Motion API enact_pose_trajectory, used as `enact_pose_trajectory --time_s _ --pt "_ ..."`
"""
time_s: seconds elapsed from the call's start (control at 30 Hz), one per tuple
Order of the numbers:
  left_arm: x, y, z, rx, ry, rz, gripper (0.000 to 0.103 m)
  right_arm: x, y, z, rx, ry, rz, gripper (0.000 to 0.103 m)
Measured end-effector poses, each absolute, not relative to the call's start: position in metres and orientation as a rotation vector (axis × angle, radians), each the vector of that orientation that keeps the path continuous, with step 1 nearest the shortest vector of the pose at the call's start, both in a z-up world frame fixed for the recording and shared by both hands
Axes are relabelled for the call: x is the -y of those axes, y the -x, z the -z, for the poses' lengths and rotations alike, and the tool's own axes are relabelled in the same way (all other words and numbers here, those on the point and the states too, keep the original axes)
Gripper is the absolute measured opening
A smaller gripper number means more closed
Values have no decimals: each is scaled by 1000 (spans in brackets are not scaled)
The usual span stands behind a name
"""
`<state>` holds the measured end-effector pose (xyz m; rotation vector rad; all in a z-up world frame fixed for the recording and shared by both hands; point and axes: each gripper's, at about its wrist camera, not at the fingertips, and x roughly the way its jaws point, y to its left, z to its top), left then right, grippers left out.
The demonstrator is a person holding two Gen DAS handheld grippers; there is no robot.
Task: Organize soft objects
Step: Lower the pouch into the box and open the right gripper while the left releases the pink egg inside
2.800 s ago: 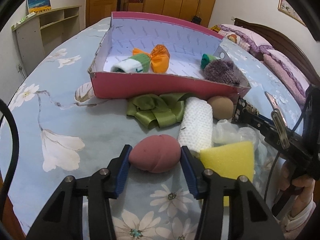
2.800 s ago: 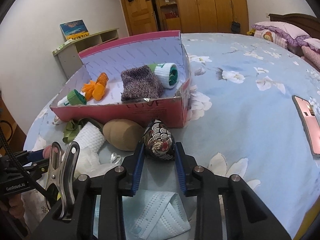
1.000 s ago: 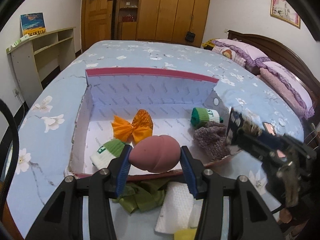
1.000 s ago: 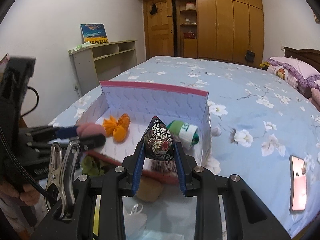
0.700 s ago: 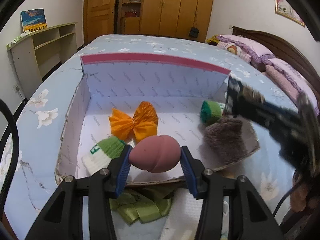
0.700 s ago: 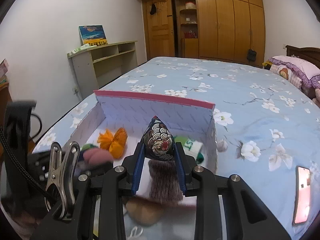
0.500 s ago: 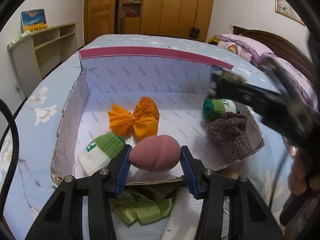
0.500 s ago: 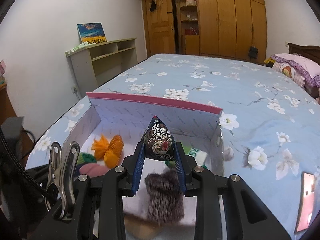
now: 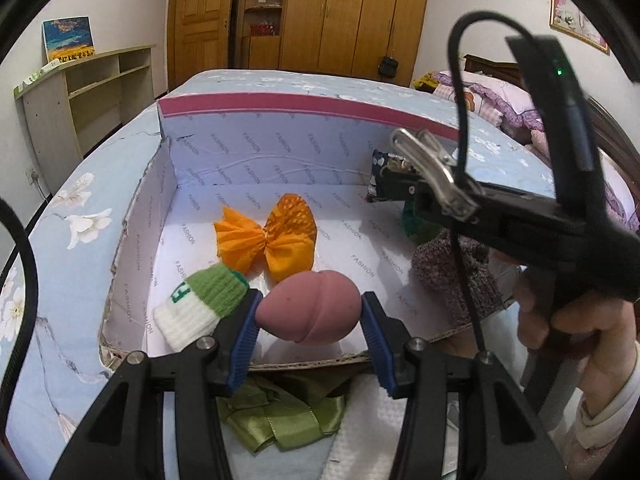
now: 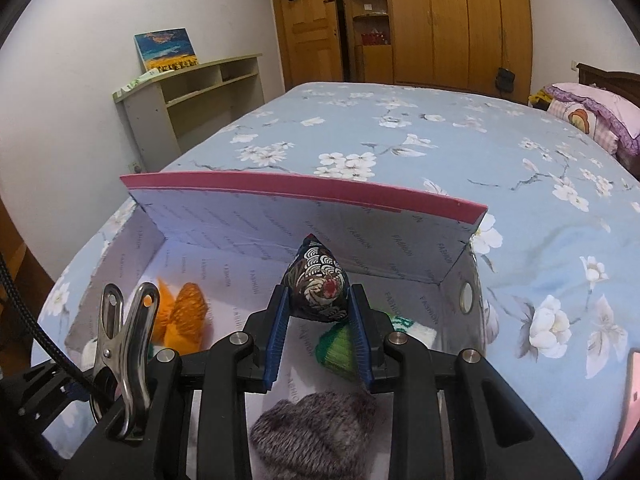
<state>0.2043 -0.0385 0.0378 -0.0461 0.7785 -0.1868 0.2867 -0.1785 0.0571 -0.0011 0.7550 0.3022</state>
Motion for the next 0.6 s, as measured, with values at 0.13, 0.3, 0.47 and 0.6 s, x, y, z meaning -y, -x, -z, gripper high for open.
enact_pose_trajectory --time_s 0.13,0.3,0.47,0.6 --pt "38 -204 -38 -779 46 187 52 180 -293 -53 -760 -2 -293 31" --pt "38 -204 -38 -778 46 185 52 183 -295 -53 -761 -20 -295 31" --pt "38 -205 -38 -781 49 191 56 184 -290 -58 -749 -23 -297 37" --pt "39 -205 -39 -784 50 200 62 187 -282 -67 -725 -24 -304 41"
